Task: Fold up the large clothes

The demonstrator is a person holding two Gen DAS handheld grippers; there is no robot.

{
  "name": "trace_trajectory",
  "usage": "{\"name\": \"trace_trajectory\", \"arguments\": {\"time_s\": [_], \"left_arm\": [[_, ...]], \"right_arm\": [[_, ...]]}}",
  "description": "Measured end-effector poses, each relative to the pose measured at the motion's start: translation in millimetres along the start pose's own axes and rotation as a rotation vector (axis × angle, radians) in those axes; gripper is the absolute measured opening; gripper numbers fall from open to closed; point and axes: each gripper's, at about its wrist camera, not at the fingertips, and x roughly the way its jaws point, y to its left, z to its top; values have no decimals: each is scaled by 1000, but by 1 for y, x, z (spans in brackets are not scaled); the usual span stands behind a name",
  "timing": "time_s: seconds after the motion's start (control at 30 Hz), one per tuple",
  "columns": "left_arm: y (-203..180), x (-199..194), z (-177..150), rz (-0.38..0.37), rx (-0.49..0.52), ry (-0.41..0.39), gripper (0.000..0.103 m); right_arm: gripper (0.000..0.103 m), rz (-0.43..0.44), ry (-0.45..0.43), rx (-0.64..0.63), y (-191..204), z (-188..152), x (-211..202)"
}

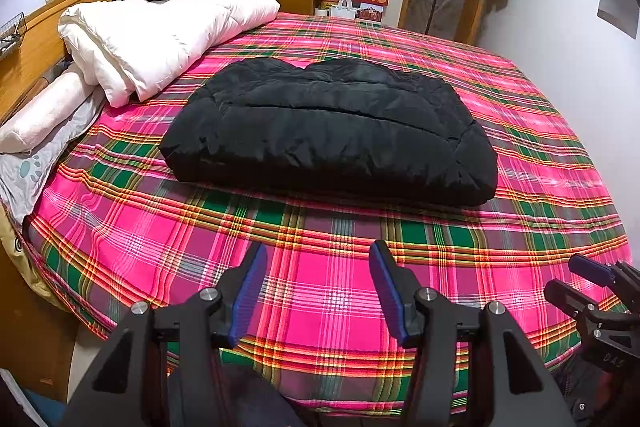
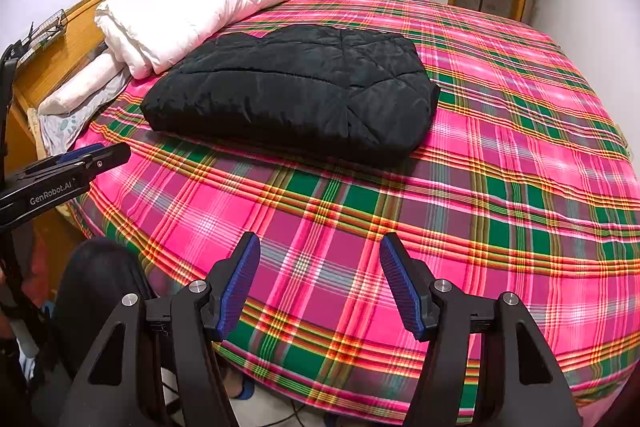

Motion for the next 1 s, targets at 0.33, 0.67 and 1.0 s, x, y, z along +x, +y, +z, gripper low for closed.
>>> {"name": "trace_trajectory", "arguments": {"time_s": [0.33,0.67,1.0], "left_arm": [[-1,-4,-1,23,7,2,55],[-3,-4,0,24,5,18,55],[-4,-3,-3,32,4,20,55]], "right_arm": [[63,2,0,1,0,0,0],[63,-1,-6,8,2,0,-3],[63,-2,-17,24,1,0,-7]]}}
